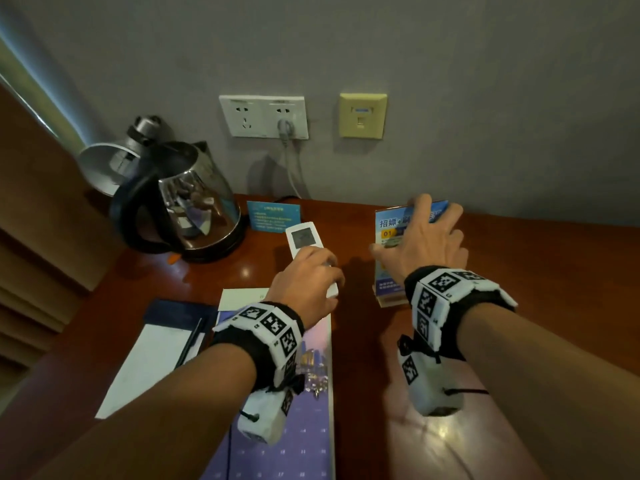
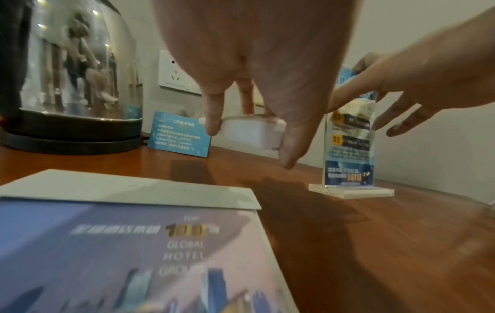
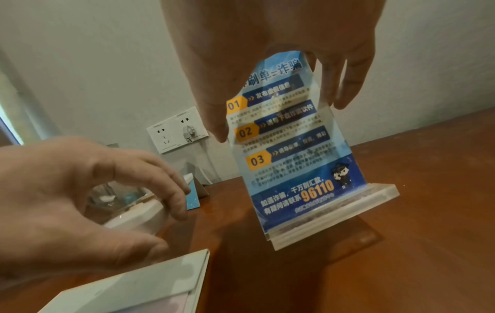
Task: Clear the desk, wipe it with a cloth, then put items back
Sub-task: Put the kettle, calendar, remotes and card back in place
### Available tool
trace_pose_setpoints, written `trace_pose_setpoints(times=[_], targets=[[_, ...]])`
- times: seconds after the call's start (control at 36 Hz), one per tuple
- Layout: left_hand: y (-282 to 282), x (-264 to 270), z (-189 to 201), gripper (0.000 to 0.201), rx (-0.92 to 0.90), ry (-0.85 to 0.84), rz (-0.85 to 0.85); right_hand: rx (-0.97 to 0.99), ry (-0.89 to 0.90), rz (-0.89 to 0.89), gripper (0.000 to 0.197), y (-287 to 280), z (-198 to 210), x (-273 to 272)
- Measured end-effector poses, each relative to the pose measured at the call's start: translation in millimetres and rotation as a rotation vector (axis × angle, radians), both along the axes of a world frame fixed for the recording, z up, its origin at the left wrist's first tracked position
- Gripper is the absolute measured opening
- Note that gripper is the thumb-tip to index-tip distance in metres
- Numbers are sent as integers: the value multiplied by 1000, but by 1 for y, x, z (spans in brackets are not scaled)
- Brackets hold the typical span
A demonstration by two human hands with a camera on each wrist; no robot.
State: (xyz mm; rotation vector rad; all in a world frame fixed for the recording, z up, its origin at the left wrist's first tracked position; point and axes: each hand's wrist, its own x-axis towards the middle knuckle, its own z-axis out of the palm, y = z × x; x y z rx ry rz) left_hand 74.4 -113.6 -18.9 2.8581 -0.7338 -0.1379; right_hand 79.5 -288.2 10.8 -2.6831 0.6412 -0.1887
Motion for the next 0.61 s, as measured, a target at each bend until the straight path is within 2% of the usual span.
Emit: trace_pose_setpoints(times=[0.17,0.61], targets=[[-5,31,-1,26,3,31,-166,1,-42,-78,77,-2,1,22],[-17,94,-28,21,27,72,-201,-21,-3,-88,79,-18,-12,84]])
